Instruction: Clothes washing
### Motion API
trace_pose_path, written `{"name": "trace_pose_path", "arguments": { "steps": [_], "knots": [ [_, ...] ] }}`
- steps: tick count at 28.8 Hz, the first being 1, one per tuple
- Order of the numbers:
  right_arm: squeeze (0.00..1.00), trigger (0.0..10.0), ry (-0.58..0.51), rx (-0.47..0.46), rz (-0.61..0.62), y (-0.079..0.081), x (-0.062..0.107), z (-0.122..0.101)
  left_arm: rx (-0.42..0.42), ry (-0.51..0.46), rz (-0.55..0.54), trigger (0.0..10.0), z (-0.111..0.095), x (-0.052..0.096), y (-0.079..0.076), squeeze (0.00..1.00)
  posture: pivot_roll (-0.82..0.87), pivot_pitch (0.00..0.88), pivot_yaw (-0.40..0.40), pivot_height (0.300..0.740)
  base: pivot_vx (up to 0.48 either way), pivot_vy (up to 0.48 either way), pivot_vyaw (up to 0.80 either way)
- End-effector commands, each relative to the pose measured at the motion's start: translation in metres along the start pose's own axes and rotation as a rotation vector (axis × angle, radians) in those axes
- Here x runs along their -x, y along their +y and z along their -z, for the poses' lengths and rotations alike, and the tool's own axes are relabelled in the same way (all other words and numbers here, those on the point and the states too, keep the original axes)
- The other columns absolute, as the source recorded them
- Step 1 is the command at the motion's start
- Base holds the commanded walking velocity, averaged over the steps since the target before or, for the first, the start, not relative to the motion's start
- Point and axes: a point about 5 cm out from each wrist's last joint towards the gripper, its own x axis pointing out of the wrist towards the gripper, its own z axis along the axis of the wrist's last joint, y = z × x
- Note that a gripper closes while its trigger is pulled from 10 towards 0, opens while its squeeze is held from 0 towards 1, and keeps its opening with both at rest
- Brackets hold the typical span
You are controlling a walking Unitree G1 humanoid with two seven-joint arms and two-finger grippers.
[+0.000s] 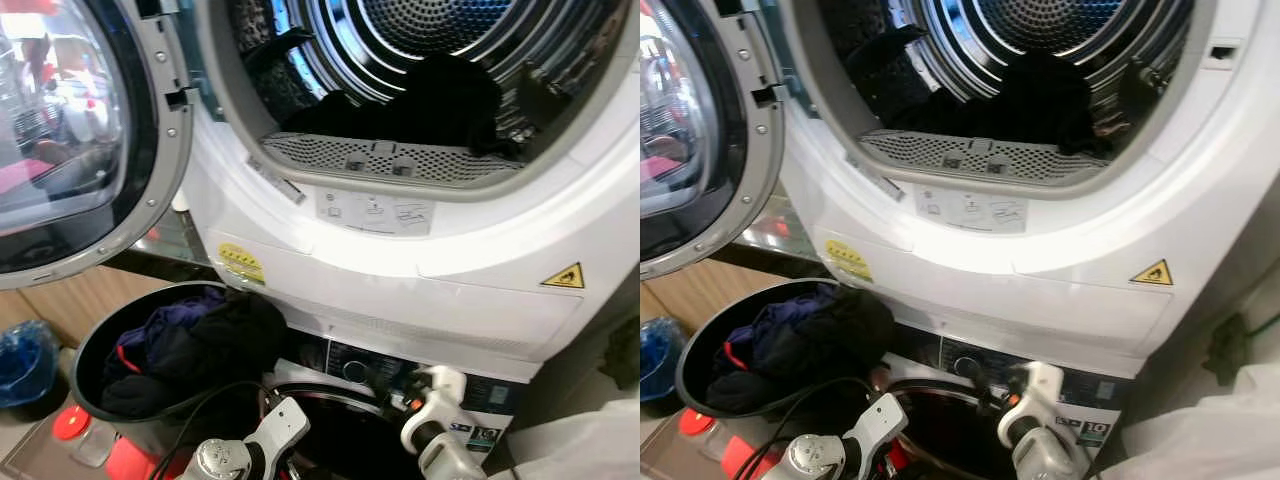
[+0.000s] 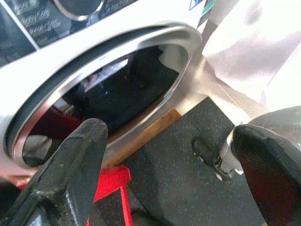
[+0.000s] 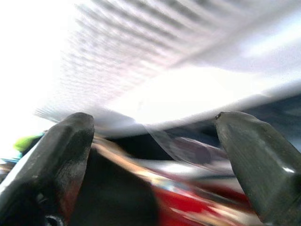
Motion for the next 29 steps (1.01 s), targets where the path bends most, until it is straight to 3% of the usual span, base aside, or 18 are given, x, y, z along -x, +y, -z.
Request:
{"name": "trace_pose_path", "arguments": {
  "steps": [1,5,8,10,11,16,18,21,23,29],
  "knots": [
    [0.00,10.0,-0.056,-0.038,-0.228,0.025,-0.009,-0.008,-0.005,0.014,-0.001,10.0,0.005,0.003,0.000,0.00,-0.07,0.000,0.094,0.740,0.000,0.000,0.00],
    [0.00,10.0,-0.021,0.016,-0.211,0.018,-0.005,-0.005,-0.003,0.013,0.003,10.0,0.005,0.002,-0.001,0.00,-0.07,0.000,0.092,0.740,0.000,0.000,0.00],
    [0.00,10.0,0.108,0.182,-0.085,-0.006,0.011,0.010,-0.002,0.011,0.002,10.0,0.005,0.002,-0.001,0.00,-0.07,0.000,0.092,0.740,0.000,0.000,0.00],
    [0.00,10.0,0.203,0.261,-0.003,-0.022,0.025,0.021,0.000,0.009,-0.006,10.0,0.005,0.003,0.000,0.00,-0.07,0.000,0.092,0.740,0.000,0.000,0.00],
    [0.00,10.0,0.203,0.261,-0.003,-0.022,0.025,0.021,0.000,0.009,-0.006,10.0,0.005,0.003,0.000,0.00,-0.07,0.000,0.092,0.740,0.000,0.000,0.00],
    [0.00,10.0,0.259,0.344,0.372,-0.060,0.058,0.028,0.002,-0.005,-0.014,10.0,0.006,0.008,0.004,0.00,-0.07,0.000,0.101,0.740,0.000,0.000,0.00],
    [0.00,10.0,0.313,0.353,0.426,-0.065,0.066,0.037,0.003,-0.012,-0.014,10.0,0.006,0.009,0.005,0.00,-0.08,0.000,0.107,0.740,0.000,0.000,0.00],
    [0.00,10.0,0.453,0.474,0.487,-0.070,0.078,0.055,0.003,-0.027,-0.021,10.0,0.006,0.012,0.007,0.00,-0.07,0.000,0.119,0.740,0.000,0.000,0.00],
    [0.00,10.0,0.506,0.497,0.523,-0.072,0.085,0.064,0.014,-0.046,-0.040,10.0,0.007,0.015,0.009,0.00,-0.08,0.000,0.127,0.740,0.000,0.000,0.00],
    [0.00,10.0,0.651,0.595,0.741,-0.085,0.113,0.080,-0.064,-0.145,-0.061,10.0,-0.005,0.026,0.014,0.00,-0.06,0.000,0.150,0.740,0.000,0.000,0.00]
  ]
}}
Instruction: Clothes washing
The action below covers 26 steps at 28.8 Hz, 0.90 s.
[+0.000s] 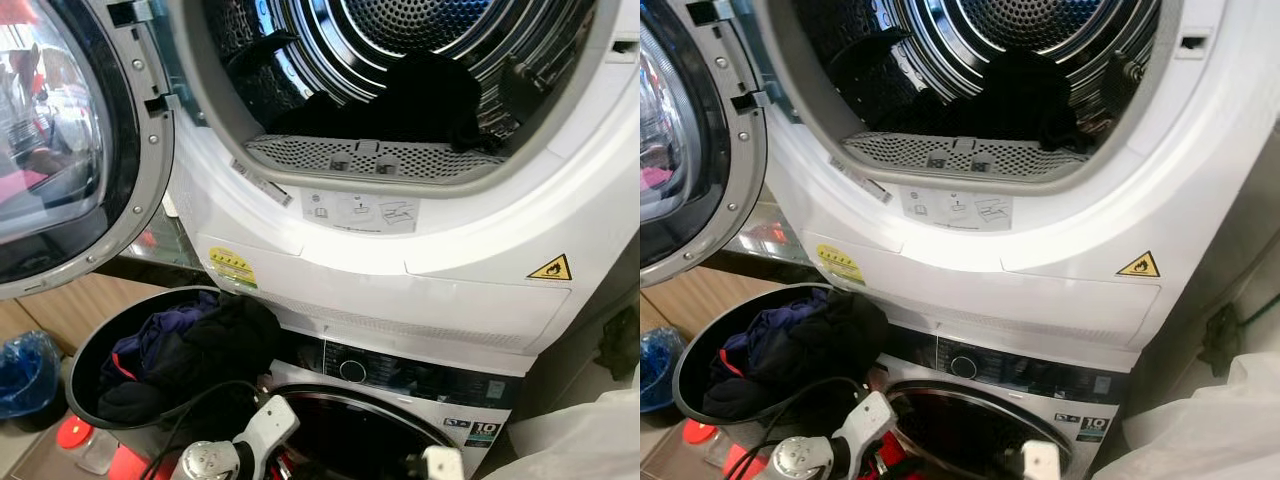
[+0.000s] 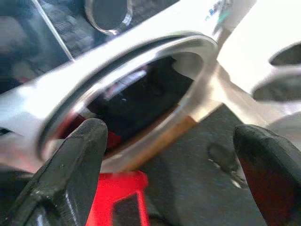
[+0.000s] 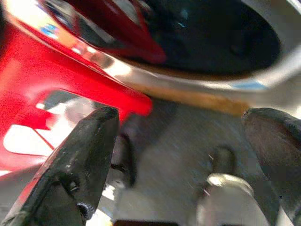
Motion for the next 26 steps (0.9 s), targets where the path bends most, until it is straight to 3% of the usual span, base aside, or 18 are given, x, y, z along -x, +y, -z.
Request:
{"name": "trace_pose_path", "arguments": {
  "steps": [1,7,8,10,13,14,16,18,21,22,23,24,26],
  "knots": [
    [0.00,10.0,0.056,0.044,0.049,-0.002,0.002,0.012,-0.023,-0.046,0.009,10.0,-0.007,0.004,0.003,0.00,-0.06,0.000,0.150,0.740,0.000,0.000,0.00],
    [0.00,10.0,0.072,0.113,0.005,0.008,0.003,0.020,-0.042,-0.117,0.099,10.0,-0.025,0.024,-0.001,0.00,-0.05,0.000,0.155,0.740,0.000,0.000,0.00],
    [0.00,10.0,0.078,0.127,0.009,0.008,0.004,0.022,-0.067,-0.148,0.138,10.0,-0.037,0.037,-0.006,0.00,-0.05,0.004,0.156,0.740,0.000,0.000,0.00],
    [0.00,10.0,0.083,0.131,0.015,0.007,0.004,0.024,-0.125,-0.159,0.144,10.0,-0.049,0.049,-0.008,0.00,-0.04,0.006,0.155,0.740,0.000,0.000,0.00],
    [0.00,10.0,0.084,0.123,0.023,0.006,0.004,0.024,-0.166,-0.190,0.135,10.0,-0.066,0.060,-0.008,0.00,-0.04,0.006,0.156,0.740,0.000,0.000,0.00],
    [0.00,10.0,0.087,0.133,0.025,0.005,0.004,0.025,-0.192,-0.227,0.111,10.0,-0.085,0.067,-0.008,0.00,-0.03,0.007,0.154,0.740,0.000,0.000,0.00],
    [0.00,10.0,0.089,0.139,0.025,0.004,0.004,0.025,-0.194,-0.259,0.070,10.0,-0.099,0.071,-0.008,0.00,-0.03,0.007,0.155,0.740,0.000,0.000,0.00],
    [0.00,10.0,0.090,0.152,0.023,0.004,0.004,0.025,-0.191,-0.295,-0.107,10.0,-0.117,0.075,0.001,0.00,-0.03,0.004,0.158,0.740,0.000,0.000,0.00],
    [0.00,10.0,0.090,0.166,0.022,0.004,0.004,0.024,-0.136,-0.323,-0.254,10.0,-0.126,0.078,0.011,0.00,-0.03,0.004,0.156,0.740,0.000,0.000,0.00],
    [0.00,10.0,0.086,0.165,0.020,0.005,0.004,0.023,-0.132,-0.304,-0.370,10.0,-0.127,0.081,0.023,0.24,-0.02,0.003,0.155,0.740,0.000,0.000,0.00],
    [0.00,10.0,0.084,0.165,0.019,0.006,0.004,0.023,-0.136,-0.291,-0.415,10.0,-0.127,0.083,0.027,0.24,-0.02,0.003,0.155,0.740,0.000,0.000,0.00],
    [0.00,10.0,0.083,0.167,0.018,0.006,0.004,0.023,-0.124,-0.278,-0.462,10.0,-0.126,0.085,0.033,1.00,-0.02,0.003,0.154,0.740,0.000,0.000,0.00],
    [0.00,10.0,0.084,0.174,0.015,0.007,0.004,0.023,-0.071,-0.247,-0.552,10.0,-0.124,0.090,0.044,1.00,-0.02,0.001,0.151,0.740,0.000,0.000,0.00]
  ]
}}
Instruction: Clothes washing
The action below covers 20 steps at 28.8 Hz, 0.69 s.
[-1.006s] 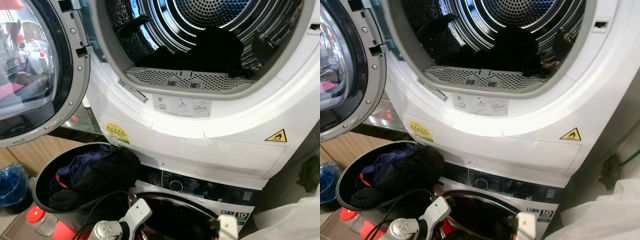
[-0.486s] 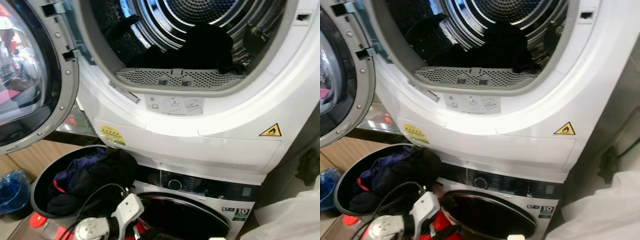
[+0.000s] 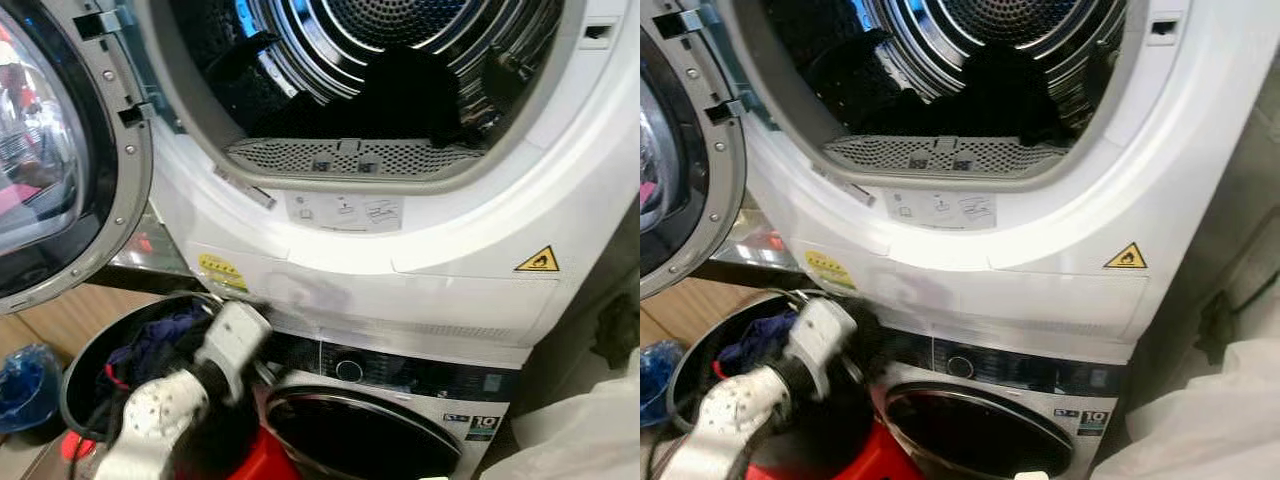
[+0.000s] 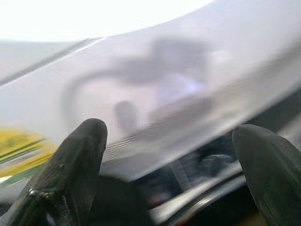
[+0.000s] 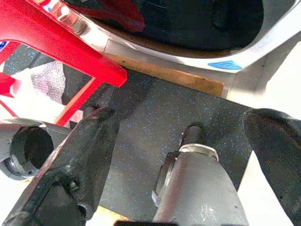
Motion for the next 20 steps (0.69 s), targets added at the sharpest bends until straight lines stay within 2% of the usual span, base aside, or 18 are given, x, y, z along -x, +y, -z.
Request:
{"name": "trace_pose_path", "arguments": {
  "steps": [1,3,6,9,11,13,14,16,18,20],
  "knots": [
    [0.00,10.0,0.012,0.007,-0.013,0.006,0.000,0.002,0.023,0.084,-0.155,10.0,0.007,0.004,0.022,1.00,-0.02,0.001,0.151,0.740,0.000,0.000,0.00],
    [0.00,10.0,0.010,0.010,-0.016,0.007,0.000,0.001,0.044,0.140,-0.268,10.0,0.011,0.007,0.036,1.00,-0.01,0.000,0.151,0.740,0.000,0.000,0.00],
    [0.00,10.0,0.008,0.015,-0.020,0.008,0.000,0.000,0.070,0.231,-0.401,10.0,0.020,0.010,0.046,1.00,-0.02,0.000,0.152,0.740,0.000,0.000,0.00],
    [0.00,10.0,0.008,0.016,-0.019,0.008,0.000,0.000,0.112,0.276,-0.433,10.0,0.028,0.013,0.045,1.00,-0.02,0.000,0.154,0.740,0.000,0.000,0.00],
    [0.00,10.0,0.008,0.020,-0.018,0.007,0.000,0.000,0.179,0.374,-0.473,10.0,0.046,0.020,0.043,1.00,-0.02,0.000,0.151,0.740,0.000,0.000,0.00],
    [0.00,10.0,0.009,0.021,-0.018,0.007,0.000,0.000,0.191,0.386,-0.479,10.0,0.049,0.021,0.043,1.00,-0.02,0.000,0.150,0.740,0.000,0.000,0.00],
    [0.00,10.0,0.010,0.032,-0.019,0.006,0.000,0.000,0.237,0.401,-0.505,10.0,0.056,0.022,0.045,1.00,-0.01,0.000,0.149,0.740,0.000,0.000,0.00],
    [0.00,10.0,0.010,0.034,-0.020,0.006,0.000,0.000,0.250,0.409,-0.515,10.0,0.057,0.022,0.045,1.00,-0.01,0.000,0.149,0.740,0.000,0.000,0.00],
    [0.00,10.0,0.010,0.039,-0.019,0.005,0.000,0.000,0.321,0.387,-0.475,10.0,0.058,0.016,0.045,1.00,-0.01,0.000,0.146,0.740,0.000,0.000,0.00],
    [0.00,10.0,0.007,0.044,-0.019,0.005,-0.001,-0.002,0.341,0.373,-0.457,10.0,0.056,0.013,0.045,1.00,-0.01,0.000,0.146,0.740,0.000,0.000,0.00]
  ]
}}
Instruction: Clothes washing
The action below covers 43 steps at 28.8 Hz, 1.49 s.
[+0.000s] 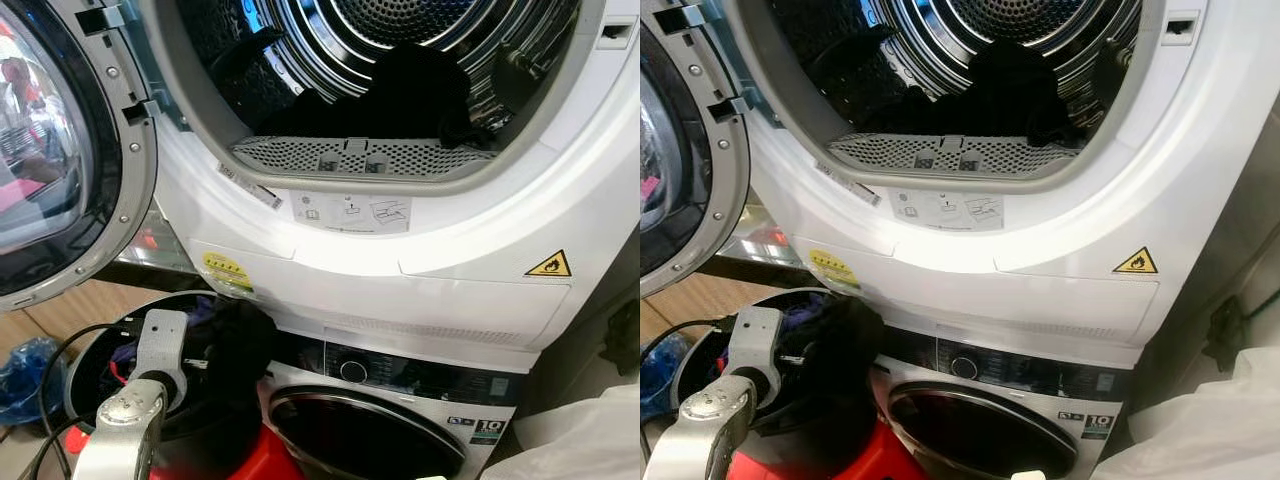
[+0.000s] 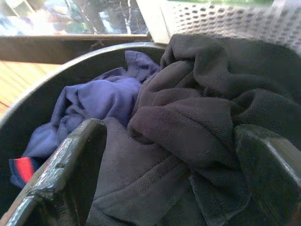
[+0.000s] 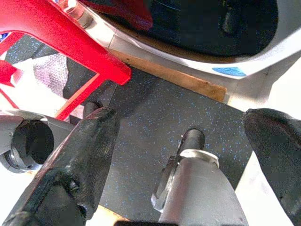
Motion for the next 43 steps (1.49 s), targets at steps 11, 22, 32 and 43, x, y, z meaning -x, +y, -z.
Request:
{"name": "trace_pose_path", "arguments": {
  "steps": [11,22,32,43],
  "knots": [
    [0.00,10.0,0.004,-0.002,-0.012,0.005,0.000,0.000,0.110,0.144,0.039,10.0,0.018,0.000,0.001,1.00,-0.01,0.000,0.143,0.740,0.000,0.000,0.00],
    [0.00,10.0,-0.003,-0.004,-0.016,0.005,0.000,-0.002,0.206,0.261,-0.056,10.0,0.038,-0.005,0.014,1.00,-0.01,0.000,0.138,0.740,0.000,0.000,0.00],
    [0.00,10.0,-0.006,0.008,-0.016,0.003,0.000,-0.002,0.248,0.256,-0.177,10.0,0.044,-0.014,0.031,0.00,-0.01,0.000,0.130,0.740,0.000,0.000,0.00],
    [0.00,10.0,-0.015,0.038,-0.015,0.002,-0.001,-0.005,0.262,0.240,-0.191,0.0,0.050,-0.026,0.027,0.00,-0.02,0.000,0.118,0.740,0.000,0.000,0.00]
  ]
}}
